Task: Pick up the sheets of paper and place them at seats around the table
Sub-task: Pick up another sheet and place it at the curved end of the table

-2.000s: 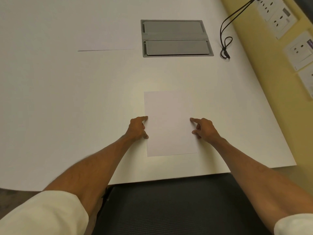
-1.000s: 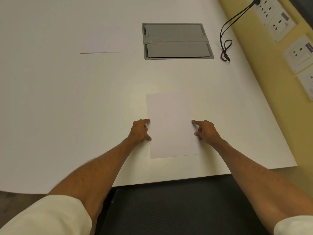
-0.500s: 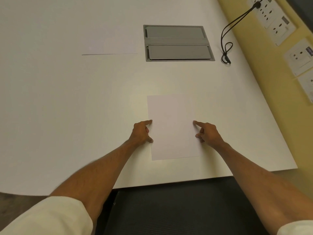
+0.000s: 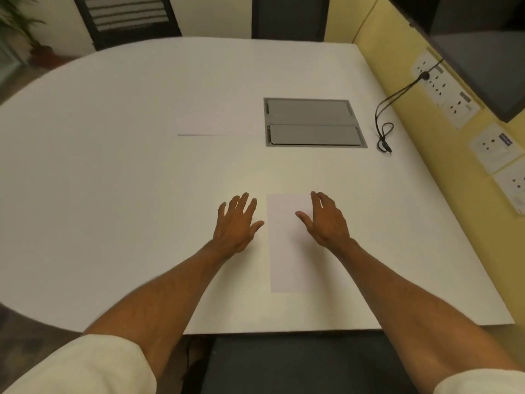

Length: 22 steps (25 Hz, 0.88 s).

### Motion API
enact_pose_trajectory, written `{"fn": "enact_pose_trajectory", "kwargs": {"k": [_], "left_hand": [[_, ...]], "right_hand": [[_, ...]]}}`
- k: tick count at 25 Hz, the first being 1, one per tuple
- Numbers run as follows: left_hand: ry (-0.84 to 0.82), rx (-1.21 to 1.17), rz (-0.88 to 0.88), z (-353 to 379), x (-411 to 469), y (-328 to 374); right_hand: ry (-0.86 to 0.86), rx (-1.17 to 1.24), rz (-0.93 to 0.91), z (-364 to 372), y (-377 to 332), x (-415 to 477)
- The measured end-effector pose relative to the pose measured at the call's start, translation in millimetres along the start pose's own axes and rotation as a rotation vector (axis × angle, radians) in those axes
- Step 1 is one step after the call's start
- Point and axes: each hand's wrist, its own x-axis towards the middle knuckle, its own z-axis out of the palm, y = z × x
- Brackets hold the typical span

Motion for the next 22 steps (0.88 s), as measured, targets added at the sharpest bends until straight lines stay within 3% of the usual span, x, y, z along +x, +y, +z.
{"fn": "enact_pose_trajectory", "kwargs": {"k": [9, 22], "left_hand": [[0.099, 0.114, -0.209, -85.0, -58.1, -118.0], [0.211, 0.217, -0.499, -182.4, -223.1, -397.1]], "right_hand": [[0.005, 0.002, -0.265, -0.6, -175.1, 9.2], [-0.026, 0.043, -0.517, 57.8, -535.0, -34.0]]}}
